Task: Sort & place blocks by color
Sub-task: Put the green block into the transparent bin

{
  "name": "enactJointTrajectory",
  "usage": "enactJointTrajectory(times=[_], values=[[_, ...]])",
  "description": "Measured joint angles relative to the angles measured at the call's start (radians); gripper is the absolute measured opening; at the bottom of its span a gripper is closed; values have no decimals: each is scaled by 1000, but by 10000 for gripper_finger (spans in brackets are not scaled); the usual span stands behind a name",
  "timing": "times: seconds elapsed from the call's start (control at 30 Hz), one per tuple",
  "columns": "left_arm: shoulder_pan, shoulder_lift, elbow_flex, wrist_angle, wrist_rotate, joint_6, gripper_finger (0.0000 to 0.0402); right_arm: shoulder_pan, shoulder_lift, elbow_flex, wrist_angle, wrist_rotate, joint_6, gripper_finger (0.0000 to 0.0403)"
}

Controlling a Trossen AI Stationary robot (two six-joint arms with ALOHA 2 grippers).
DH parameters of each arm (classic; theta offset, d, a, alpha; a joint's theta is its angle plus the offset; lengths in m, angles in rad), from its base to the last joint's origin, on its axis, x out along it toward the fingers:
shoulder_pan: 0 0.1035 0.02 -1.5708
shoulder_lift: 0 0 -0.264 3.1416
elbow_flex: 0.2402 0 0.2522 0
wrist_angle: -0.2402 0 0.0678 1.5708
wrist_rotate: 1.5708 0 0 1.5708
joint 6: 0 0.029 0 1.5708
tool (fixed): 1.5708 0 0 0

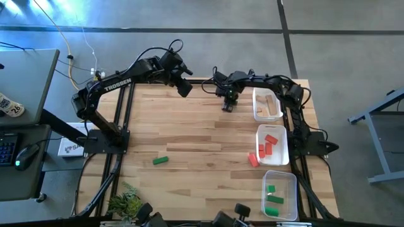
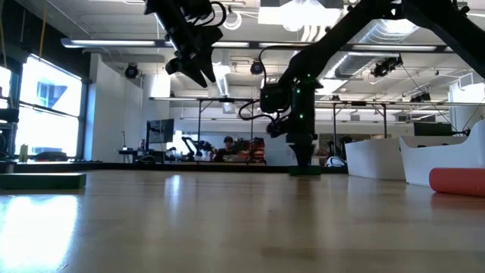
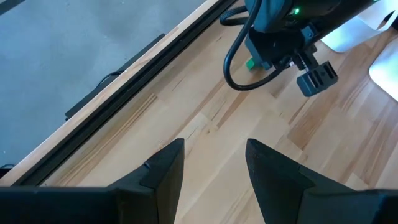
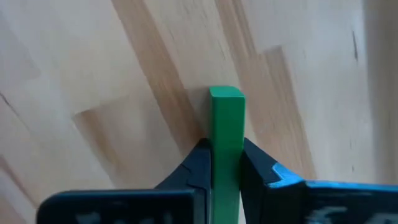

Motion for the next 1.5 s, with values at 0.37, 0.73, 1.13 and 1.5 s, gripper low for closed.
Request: enactJointTrajectory(times=[0.37,0.73,1.13,1.5], values=[[0,0,0,0,0,96,161,43,-72,67,-214,-95,302,28],[-3,0,0,-2,1,157,161,255,-288,69,-322,-21,672,28],[-6,0,0,-2,4,249,161,520,-406,69,-521,115,1231,30],[-6,0,0,-10,4,319,161,817,-406,69,-691,116,1691,31]])
